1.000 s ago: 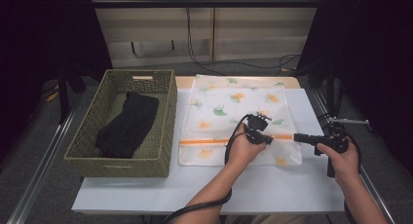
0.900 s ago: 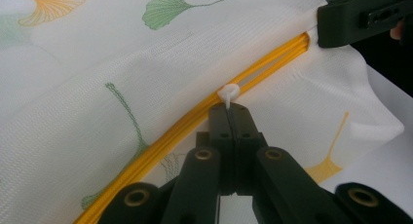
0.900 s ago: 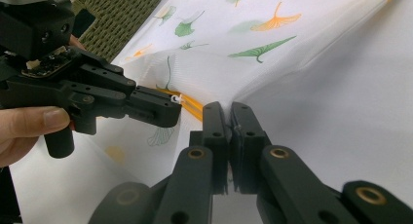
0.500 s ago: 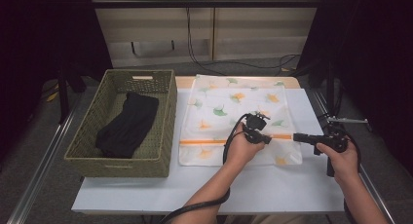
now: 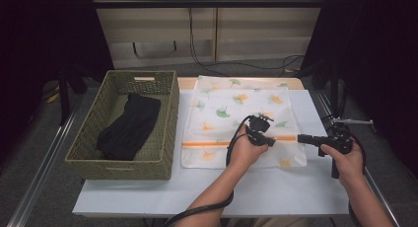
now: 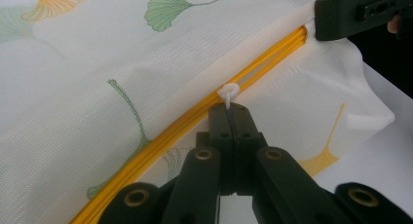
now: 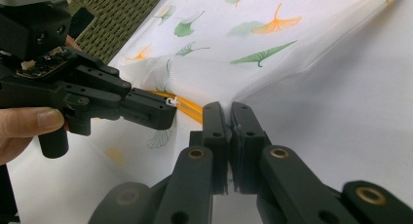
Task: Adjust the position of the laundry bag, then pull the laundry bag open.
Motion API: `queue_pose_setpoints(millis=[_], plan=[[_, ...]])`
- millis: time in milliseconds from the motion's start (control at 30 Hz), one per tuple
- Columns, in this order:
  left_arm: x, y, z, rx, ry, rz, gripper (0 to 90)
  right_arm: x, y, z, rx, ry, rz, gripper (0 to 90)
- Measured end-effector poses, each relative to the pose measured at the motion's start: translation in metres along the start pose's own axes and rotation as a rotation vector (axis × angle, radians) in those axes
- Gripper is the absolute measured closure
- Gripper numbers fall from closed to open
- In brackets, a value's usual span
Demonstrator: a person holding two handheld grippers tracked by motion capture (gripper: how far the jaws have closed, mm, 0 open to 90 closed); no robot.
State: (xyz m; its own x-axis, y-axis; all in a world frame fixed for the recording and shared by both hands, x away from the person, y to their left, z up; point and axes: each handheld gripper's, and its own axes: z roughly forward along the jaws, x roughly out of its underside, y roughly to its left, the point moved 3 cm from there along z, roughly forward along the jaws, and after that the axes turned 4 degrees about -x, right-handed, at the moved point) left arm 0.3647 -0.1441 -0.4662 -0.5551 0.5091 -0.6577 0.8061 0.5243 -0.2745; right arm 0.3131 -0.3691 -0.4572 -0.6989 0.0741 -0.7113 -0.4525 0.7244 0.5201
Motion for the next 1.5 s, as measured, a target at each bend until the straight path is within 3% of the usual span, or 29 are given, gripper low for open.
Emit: queue_pose_setpoints(millis=[567,667,700,1367,1500], plan=[[0.000,0.007,-0.004,-0.007,0.008,-0.011,90.0,-0.003,0.000,0.003,-0.005,0.012,0.011,87.0],[0.004,0.011,-0.006,-0.010,0.007,-0.019,90.0,-0.003,-0.001,0.003,-0.007,0.013,0.015,87.0],[0.005,0.010,-0.006,-0.011,-0.008,-0.041,90.0,-0.002,-0.002,0.003,-0.007,0.016,0.019,87.0],[0.004,0.011,-0.010,-0.019,0.016,-0.020,90.0,-0.003,-0.001,0.001,-0.003,0.016,0.005,87.0],[0.003,0.010,-0.008,-0.013,0.005,-0.040,90.0,-0.002,-0.002,0.000,0.000,0.015,0.008,87.0]])
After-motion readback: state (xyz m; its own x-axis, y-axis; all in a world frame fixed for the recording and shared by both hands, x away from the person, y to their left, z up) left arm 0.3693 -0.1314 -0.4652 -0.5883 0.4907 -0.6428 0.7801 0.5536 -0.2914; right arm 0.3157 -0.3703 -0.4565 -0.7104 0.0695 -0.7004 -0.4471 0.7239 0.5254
